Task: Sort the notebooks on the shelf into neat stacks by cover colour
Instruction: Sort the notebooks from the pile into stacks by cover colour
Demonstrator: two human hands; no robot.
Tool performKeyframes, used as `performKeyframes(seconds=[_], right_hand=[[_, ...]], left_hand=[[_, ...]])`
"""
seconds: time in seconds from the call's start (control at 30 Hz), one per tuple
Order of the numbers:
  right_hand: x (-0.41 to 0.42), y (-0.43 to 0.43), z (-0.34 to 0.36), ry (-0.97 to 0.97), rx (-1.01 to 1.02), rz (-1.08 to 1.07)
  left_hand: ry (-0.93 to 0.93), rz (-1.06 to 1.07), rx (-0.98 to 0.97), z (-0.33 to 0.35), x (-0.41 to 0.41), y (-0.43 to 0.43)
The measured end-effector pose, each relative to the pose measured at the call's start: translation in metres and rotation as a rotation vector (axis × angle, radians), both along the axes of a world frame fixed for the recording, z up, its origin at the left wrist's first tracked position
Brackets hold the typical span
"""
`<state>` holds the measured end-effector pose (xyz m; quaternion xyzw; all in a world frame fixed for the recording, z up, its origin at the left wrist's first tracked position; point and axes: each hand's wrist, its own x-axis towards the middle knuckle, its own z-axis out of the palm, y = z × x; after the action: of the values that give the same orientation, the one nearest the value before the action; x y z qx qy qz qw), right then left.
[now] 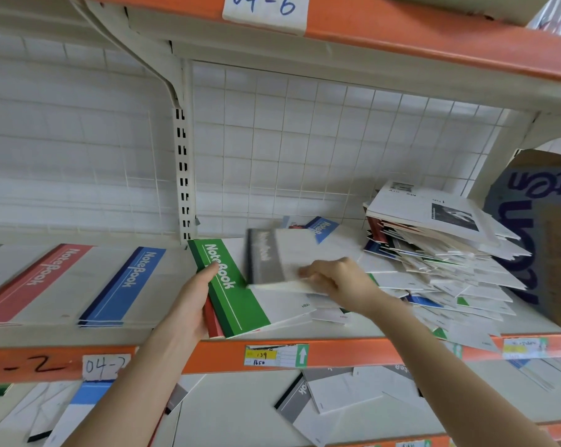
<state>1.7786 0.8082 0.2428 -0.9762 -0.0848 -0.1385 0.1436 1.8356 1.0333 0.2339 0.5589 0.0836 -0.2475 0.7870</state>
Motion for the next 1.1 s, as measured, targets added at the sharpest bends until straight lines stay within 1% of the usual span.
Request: performKeyframes(seconds=[0.1,0.17,0.23,0.27,0.3,0.33,0.37,0.4,0.47,0.57,0.6,0.73,0.8,0.83,0.93,1.0,1.03,1.07,1.1], right_hand=[[-0.008,0.029,-0.007,0.113,0.054,0.248],[-0.010,0.033,-0.005,0.137,0.146,0.273],[-0.004,0.022,0.000,0.022,0.208,0.152],[0.001,0.012,0.002,-0.033,0.169,0.021],[0.005,0.003,0.005,-0.028,0.092,-0.135],[0.009,-0.004,0.007,0.036,0.018,-0.288],[0.013,-0.011,0.007,0.120,-0.035,-0.392],[0.016,-0.015,0.006,0.188,-0.056,-0.441],[0.019,-0.018,0.006,0.218,-0.104,-0.446],[0.019,-0.018,0.007,0.180,-0.350,-0.363],[0.020,-0.020,0.007,0.159,-0.400,-0.352],[0.019,-0.024,0.005,0.069,-0.427,-0.410],[0.016,-0.022,0.004,0.024,-0.390,-0.358],[0.014,-0.018,0.002,-0.002,-0.352,-0.290],[0.004,0.006,-0.007,-0.083,-0.168,0.070],[-0.001,0.027,-0.011,-0.018,-0.110,0.255],[-0.001,0.034,-0.011,0.032,-0.079,0.280],[0.002,0.037,-0.012,0.053,-0.032,0.260],[0.006,0.039,-0.010,0.033,0.014,0.194]], left_hand=[[-0.040,-0.037,0.027,0.002,-0.002,-0.004],[-0.040,-0.037,0.054,-0.001,-0.001,-0.003],[-0.039,-0.043,0.070,-0.004,0.001,0.000],[-0.040,-0.042,0.079,-0.004,0.002,0.002],[-0.044,-0.039,0.085,-0.005,0.002,0.004],[-0.050,-0.035,0.087,-0.005,0.003,0.006],[-0.054,-0.029,0.086,-0.005,0.003,0.007],[-0.055,-0.023,0.084,-0.004,0.003,0.009],[-0.054,-0.010,0.083,-0.004,0.003,0.011],[-0.045,0.009,0.073,-0.003,0.003,0.015],[-0.050,0.011,0.074,-0.003,0.003,0.015],[-0.061,0.011,0.075,-0.003,0.003,0.015],[-0.046,0.018,0.073,-0.002,0.004,0.012],[-0.036,0.025,0.072,0.000,0.004,0.011],[-0.028,0.030,0.065,-0.001,0.007,0.005],[-0.042,0.013,0.053,-0.002,0.007,0.003],[-0.044,0.008,0.055,-0.003,0.007,0.002],[-0.040,0.006,0.062,-0.004,0.007,0.002],[-0.033,0.003,0.069,-0.005,0.008,0.004]])
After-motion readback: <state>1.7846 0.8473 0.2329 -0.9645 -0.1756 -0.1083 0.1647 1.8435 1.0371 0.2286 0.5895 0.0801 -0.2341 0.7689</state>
